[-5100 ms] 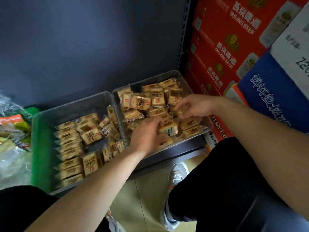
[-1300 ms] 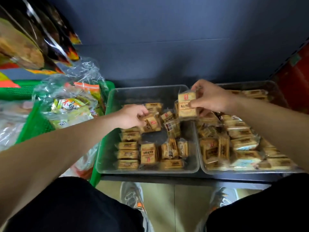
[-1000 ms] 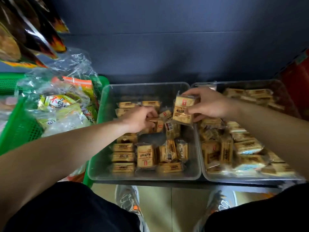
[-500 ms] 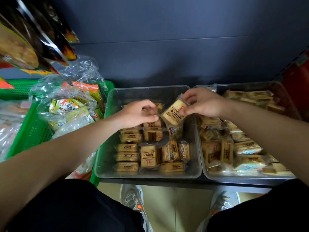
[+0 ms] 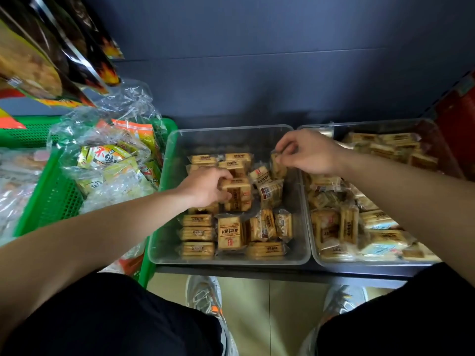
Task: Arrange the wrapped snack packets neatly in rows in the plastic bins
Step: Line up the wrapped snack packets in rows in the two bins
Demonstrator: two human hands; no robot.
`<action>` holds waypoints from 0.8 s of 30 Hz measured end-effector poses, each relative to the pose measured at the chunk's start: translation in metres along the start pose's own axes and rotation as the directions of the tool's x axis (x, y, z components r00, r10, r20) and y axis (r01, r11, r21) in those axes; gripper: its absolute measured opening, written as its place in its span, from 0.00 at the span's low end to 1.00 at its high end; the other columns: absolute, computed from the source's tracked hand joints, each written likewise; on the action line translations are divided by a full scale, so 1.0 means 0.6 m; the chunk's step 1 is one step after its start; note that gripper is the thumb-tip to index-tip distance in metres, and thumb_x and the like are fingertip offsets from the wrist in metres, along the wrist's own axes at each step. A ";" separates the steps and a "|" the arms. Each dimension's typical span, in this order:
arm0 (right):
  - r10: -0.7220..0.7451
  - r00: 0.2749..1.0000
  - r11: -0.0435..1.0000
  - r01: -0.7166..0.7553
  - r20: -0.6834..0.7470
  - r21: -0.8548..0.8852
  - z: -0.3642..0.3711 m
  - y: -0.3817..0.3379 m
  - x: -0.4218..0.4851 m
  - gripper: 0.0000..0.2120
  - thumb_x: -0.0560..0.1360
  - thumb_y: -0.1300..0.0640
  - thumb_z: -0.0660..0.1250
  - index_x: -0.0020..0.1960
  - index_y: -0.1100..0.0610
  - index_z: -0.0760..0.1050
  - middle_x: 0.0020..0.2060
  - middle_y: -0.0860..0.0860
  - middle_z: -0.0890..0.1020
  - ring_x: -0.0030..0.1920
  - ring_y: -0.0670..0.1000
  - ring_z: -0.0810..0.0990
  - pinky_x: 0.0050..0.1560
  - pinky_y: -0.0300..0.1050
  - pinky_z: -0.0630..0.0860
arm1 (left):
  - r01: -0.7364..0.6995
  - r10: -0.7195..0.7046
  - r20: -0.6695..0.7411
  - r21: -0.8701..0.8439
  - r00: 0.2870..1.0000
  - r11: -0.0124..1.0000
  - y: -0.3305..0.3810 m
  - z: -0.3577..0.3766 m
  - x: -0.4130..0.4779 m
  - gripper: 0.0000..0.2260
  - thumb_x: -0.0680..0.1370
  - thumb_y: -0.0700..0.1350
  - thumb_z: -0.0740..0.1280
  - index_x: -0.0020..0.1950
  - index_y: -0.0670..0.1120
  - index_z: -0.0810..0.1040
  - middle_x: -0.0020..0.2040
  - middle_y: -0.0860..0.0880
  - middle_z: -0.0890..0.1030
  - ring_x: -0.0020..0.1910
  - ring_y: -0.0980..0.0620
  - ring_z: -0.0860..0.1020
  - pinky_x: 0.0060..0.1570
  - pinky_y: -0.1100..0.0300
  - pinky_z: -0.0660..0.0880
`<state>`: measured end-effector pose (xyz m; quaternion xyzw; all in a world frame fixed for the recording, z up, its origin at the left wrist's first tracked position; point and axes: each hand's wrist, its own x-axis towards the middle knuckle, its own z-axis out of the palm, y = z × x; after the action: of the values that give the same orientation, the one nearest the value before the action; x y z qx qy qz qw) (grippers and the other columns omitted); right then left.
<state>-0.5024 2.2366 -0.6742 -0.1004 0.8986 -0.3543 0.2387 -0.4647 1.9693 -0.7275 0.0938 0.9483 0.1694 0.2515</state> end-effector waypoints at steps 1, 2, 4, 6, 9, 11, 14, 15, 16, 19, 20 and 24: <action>-0.009 1.000 0.999 0.009 0.014 -0.045 0.002 0.002 0.000 0.13 0.77 0.51 0.72 0.60 0.52 0.79 0.45 0.44 0.83 0.49 0.45 0.81 0.46 0.39 0.73 | -0.017 0.017 0.000 0.036 1.000 0.999 0.004 0.000 0.005 0.23 0.74 0.52 0.76 0.68 0.55 0.76 0.57 0.56 0.79 0.51 0.53 0.77 0.50 0.57 0.74; -0.013 1.000 0.997 0.014 0.020 -0.076 0.005 0.003 0.001 0.13 0.77 0.51 0.72 0.60 0.52 0.79 0.44 0.44 0.83 0.48 0.45 0.81 0.45 0.39 0.72 | -0.038 0.037 0.018 0.070 0.999 0.997 0.008 -0.002 0.009 0.24 0.74 0.52 0.76 0.69 0.55 0.75 0.56 0.57 0.78 0.50 0.54 0.76 0.47 0.58 0.72; -0.014 1.000 0.995 0.017 0.025 -0.095 0.008 0.004 0.004 0.11 0.77 0.52 0.72 0.58 0.51 0.80 0.43 0.43 0.83 0.47 0.44 0.81 0.45 0.39 0.72 | -0.073 0.069 0.069 0.071 0.995 0.995 0.009 -0.003 0.015 0.23 0.74 0.52 0.77 0.67 0.57 0.75 0.56 0.57 0.77 0.47 0.56 0.75 0.42 0.60 0.69; -0.016 0.999 0.995 0.019 0.033 -0.097 0.008 0.005 0.006 0.10 0.77 0.53 0.72 0.58 0.51 0.79 0.42 0.42 0.82 0.46 0.42 0.80 0.44 0.38 0.71 | -0.075 0.076 0.116 -0.013 0.990 0.997 0.003 0.000 0.015 0.21 0.73 0.52 0.78 0.63 0.59 0.74 0.56 0.56 0.78 0.47 0.58 0.76 0.42 0.60 0.72; -0.025 0.999 0.993 0.030 0.046 -0.115 0.008 0.005 0.006 0.10 0.78 0.52 0.72 0.58 0.51 0.79 0.44 0.42 0.83 0.45 0.40 0.79 0.43 0.36 0.71 | -0.037 0.054 0.141 -0.123 0.988 0.992 -0.005 0.005 0.009 0.20 0.72 0.51 0.78 0.59 0.59 0.74 0.54 0.55 0.79 0.49 0.56 0.78 0.47 0.57 0.76; -0.031 0.998 0.991 0.038 0.059 -0.130 0.008 0.003 0.006 0.10 0.78 0.52 0.71 0.58 0.50 0.79 0.45 0.43 0.83 0.46 0.39 0.79 0.42 0.35 0.70 | -0.031 0.039 0.112 -0.076 0.993 0.997 -0.003 0.007 0.005 0.19 0.73 0.52 0.78 0.60 0.59 0.75 0.51 0.56 0.80 0.47 0.55 0.79 0.46 0.56 0.77; -0.033 0.996 0.984 0.046 0.083 -0.171 0.009 -0.001 0.004 0.10 0.79 0.52 0.71 0.59 0.50 0.78 0.44 0.41 0.82 0.45 0.38 0.78 0.41 0.34 0.69 | -0.058 0.059 -0.002 0.112 0.998 0.992 0.008 0.015 0.001 0.19 0.74 0.53 0.76 0.62 0.58 0.75 0.46 0.58 0.79 0.43 0.56 0.77 0.35 0.61 0.70; -0.034 0.996 0.982 0.049 0.087 -0.183 0.009 -0.002 0.004 0.10 0.79 0.52 0.70 0.60 0.51 0.78 0.44 0.41 0.81 0.45 0.38 0.78 0.41 0.33 0.70 | -0.066 0.071 -0.029 0.148 0.997 0.987 0.011 0.017 0.001 0.19 0.74 0.53 0.76 0.62 0.58 0.74 0.47 0.58 0.80 0.42 0.56 0.77 0.34 0.62 0.69; -0.033 0.995 0.980 0.050 0.089 -0.192 0.009 -0.003 0.003 0.11 0.79 0.52 0.70 0.60 0.51 0.78 0.44 0.41 0.81 0.45 0.39 0.78 0.42 0.33 0.70 | -0.065 0.071 -0.036 0.141 0.997 0.988 0.013 0.020 0.002 0.19 0.74 0.52 0.76 0.62 0.58 0.74 0.48 0.57 0.80 0.42 0.56 0.77 0.34 0.63 0.68; -0.030 0.995 0.978 0.048 0.095 -0.204 0.009 -0.006 0.001 0.12 0.79 0.51 0.70 0.61 0.51 0.78 0.45 0.40 0.80 0.46 0.41 0.78 0.44 0.35 0.71 | -0.041 0.041 0.009 -0.013 0.999 0.999 0.015 0.025 0.007 0.20 0.73 0.51 0.78 0.62 0.56 0.75 0.53 0.56 0.80 0.46 0.56 0.78 0.38 0.63 0.70; -0.031 0.995 0.977 0.051 0.098 -0.207 0.008 -0.007 0.000 0.12 0.79 0.51 0.70 0.61 0.51 0.78 0.44 0.40 0.80 0.47 0.42 0.78 0.44 0.35 0.71 | -0.025 0.027 0.024 -0.075 0.999 0.997 0.015 0.028 0.008 0.20 0.72 0.51 0.78 0.61 0.56 0.75 0.54 0.56 0.79 0.48 0.55 0.78 0.42 0.62 0.70; -0.025 0.993 0.976 0.048 0.111 -0.213 0.008 -0.012 -0.003 0.13 0.79 0.50 0.70 0.62 0.52 0.78 0.47 0.43 0.81 0.50 0.46 0.79 0.47 0.39 0.72 | -0.029 0.030 0.027 -0.055 0.999 0.998 0.019 0.034 0.008 0.20 0.73 0.50 0.78 0.60 0.55 0.74 0.54 0.54 0.79 0.48 0.54 0.78 0.41 0.63 0.70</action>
<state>-0.4983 2.2292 -0.6720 -0.1613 0.9155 -0.2531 0.2679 -0.4574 1.9865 -0.7418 0.1032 0.9382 0.1977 0.2647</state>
